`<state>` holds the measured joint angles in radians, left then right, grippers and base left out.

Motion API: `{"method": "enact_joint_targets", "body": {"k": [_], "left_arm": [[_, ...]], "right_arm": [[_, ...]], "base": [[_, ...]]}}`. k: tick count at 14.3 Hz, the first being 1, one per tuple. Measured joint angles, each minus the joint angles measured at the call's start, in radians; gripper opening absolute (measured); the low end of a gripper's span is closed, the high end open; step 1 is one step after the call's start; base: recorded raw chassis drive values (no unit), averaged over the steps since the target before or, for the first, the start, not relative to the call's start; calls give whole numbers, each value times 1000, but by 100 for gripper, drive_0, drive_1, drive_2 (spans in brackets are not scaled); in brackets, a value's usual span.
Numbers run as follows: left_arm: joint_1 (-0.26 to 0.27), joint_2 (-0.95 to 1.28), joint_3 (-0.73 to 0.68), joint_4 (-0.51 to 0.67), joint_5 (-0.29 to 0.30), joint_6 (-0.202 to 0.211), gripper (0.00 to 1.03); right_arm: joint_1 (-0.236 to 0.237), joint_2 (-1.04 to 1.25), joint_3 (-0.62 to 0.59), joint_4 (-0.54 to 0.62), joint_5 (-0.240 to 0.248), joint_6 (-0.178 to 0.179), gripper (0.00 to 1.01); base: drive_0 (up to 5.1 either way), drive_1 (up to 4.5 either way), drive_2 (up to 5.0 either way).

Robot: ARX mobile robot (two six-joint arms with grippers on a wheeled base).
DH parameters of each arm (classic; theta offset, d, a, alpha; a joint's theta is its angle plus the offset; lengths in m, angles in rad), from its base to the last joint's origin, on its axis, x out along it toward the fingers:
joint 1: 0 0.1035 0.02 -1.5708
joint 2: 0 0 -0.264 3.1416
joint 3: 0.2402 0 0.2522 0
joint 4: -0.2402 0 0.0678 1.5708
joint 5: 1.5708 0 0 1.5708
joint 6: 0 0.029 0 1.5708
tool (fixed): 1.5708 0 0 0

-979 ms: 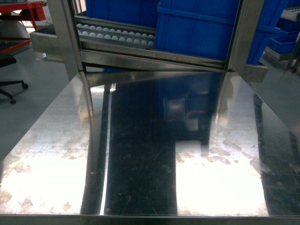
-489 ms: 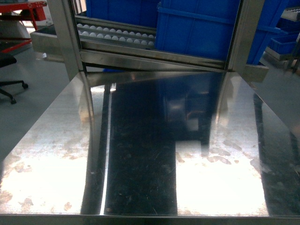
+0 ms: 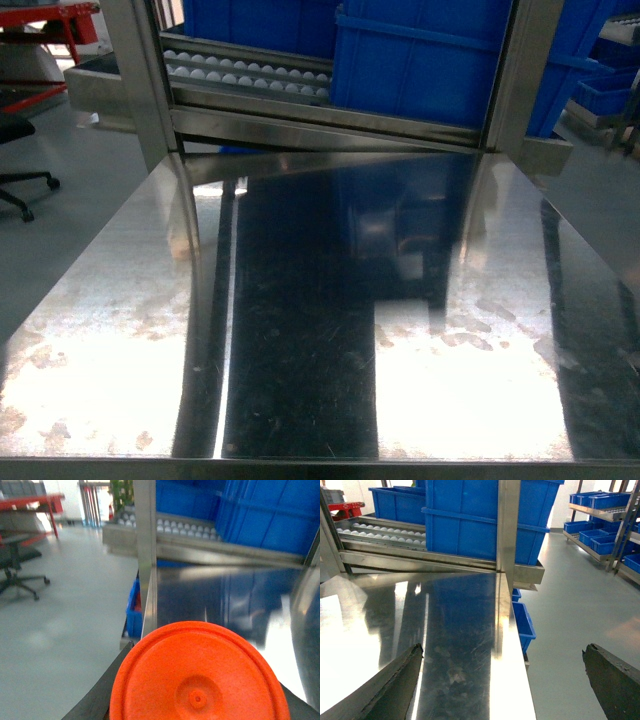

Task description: Pick capacitor and pack into box

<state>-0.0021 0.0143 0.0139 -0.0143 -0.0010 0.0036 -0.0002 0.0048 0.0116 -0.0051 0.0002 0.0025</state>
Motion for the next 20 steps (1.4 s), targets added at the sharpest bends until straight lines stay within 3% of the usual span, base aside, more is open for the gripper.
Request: {"method": "enact_joint_targets", "body": {"k": [20], "left_arm": [[0,-3,0,8,1,0,44]], "right_arm": [[0,0,0,0,0,0,98]], "base": [[0,0,0]]}}
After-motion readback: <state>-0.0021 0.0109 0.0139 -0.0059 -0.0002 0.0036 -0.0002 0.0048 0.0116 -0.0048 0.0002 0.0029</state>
